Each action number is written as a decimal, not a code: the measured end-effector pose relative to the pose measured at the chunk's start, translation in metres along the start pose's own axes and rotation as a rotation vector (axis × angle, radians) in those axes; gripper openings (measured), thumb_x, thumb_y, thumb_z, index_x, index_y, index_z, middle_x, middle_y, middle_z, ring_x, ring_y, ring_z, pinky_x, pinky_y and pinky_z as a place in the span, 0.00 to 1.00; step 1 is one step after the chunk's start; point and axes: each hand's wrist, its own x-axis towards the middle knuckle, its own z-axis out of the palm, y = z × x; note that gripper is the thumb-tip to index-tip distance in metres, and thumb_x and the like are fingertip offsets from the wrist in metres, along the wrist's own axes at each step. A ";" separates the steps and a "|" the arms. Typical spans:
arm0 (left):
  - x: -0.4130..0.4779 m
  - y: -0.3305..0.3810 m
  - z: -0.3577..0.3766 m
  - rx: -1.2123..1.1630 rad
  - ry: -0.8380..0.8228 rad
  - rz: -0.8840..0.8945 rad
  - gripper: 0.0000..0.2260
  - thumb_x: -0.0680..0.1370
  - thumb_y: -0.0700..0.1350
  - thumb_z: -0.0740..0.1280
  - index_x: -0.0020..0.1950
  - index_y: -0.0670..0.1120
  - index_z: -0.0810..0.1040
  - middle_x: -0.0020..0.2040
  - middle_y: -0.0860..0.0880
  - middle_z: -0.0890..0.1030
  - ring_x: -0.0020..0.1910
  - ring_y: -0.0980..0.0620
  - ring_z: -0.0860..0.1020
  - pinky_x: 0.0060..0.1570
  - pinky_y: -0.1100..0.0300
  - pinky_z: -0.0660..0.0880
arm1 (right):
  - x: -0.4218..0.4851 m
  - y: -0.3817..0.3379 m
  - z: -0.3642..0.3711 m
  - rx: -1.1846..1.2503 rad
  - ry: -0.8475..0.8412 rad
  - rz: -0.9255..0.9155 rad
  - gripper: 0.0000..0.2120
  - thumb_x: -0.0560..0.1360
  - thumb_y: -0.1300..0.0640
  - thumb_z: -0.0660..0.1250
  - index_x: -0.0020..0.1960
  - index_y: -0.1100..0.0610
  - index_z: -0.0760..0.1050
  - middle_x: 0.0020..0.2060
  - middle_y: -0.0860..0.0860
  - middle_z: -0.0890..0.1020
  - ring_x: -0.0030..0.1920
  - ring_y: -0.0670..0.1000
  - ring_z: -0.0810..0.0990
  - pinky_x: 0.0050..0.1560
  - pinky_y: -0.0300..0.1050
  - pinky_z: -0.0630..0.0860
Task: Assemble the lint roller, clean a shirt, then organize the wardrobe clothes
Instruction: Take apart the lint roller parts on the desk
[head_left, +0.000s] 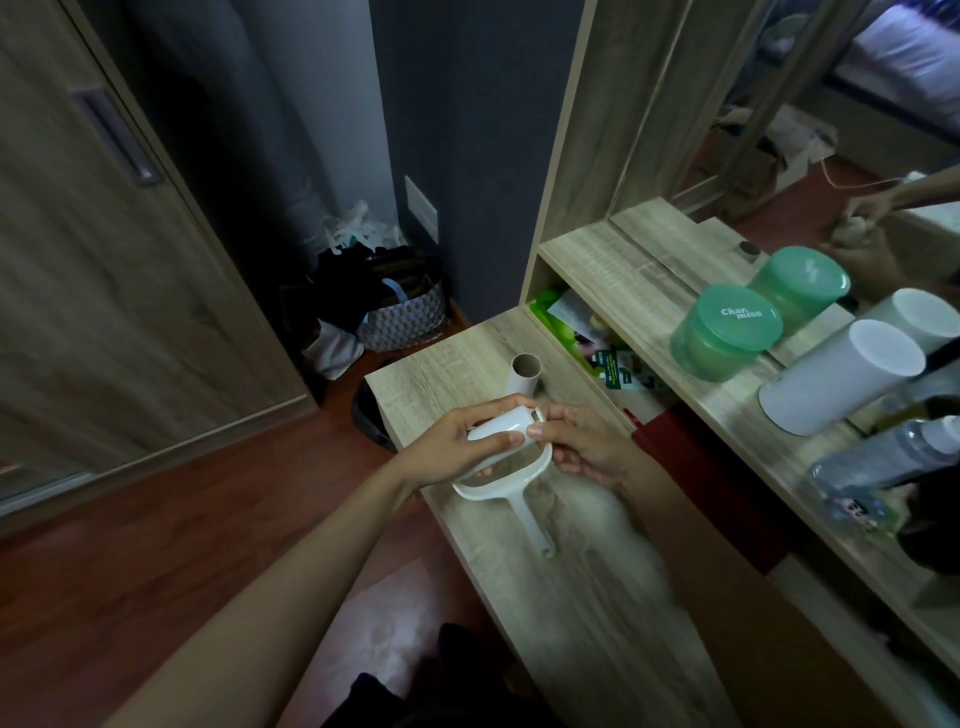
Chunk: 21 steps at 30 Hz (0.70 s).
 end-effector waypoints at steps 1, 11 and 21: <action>0.000 -0.001 0.001 -0.014 0.008 -0.011 0.18 0.79 0.46 0.68 0.69 0.51 0.75 0.66 0.54 0.78 0.57 0.51 0.81 0.52 0.55 0.78 | -0.001 -0.001 0.000 -0.002 0.002 0.000 0.10 0.73 0.57 0.70 0.51 0.61 0.75 0.27 0.47 0.75 0.23 0.42 0.69 0.21 0.32 0.64; 0.007 -0.019 0.016 -0.356 0.115 -0.227 0.13 0.80 0.49 0.66 0.63 0.62 0.78 0.56 0.34 0.81 0.41 0.42 0.76 0.37 0.56 0.74 | 0.001 0.011 0.011 0.030 0.238 -0.038 0.06 0.75 0.55 0.68 0.49 0.55 0.81 0.31 0.48 0.79 0.30 0.44 0.75 0.29 0.36 0.69; 0.009 -0.044 0.025 -0.379 0.331 -0.241 0.18 0.79 0.50 0.66 0.69 0.59 0.74 0.57 0.46 0.84 0.50 0.43 0.83 0.51 0.51 0.80 | 0.000 0.047 0.040 -0.776 0.514 -0.180 0.20 0.82 0.54 0.56 0.31 0.52 0.67 0.27 0.46 0.71 0.29 0.45 0.68 0.34 0.42 0.63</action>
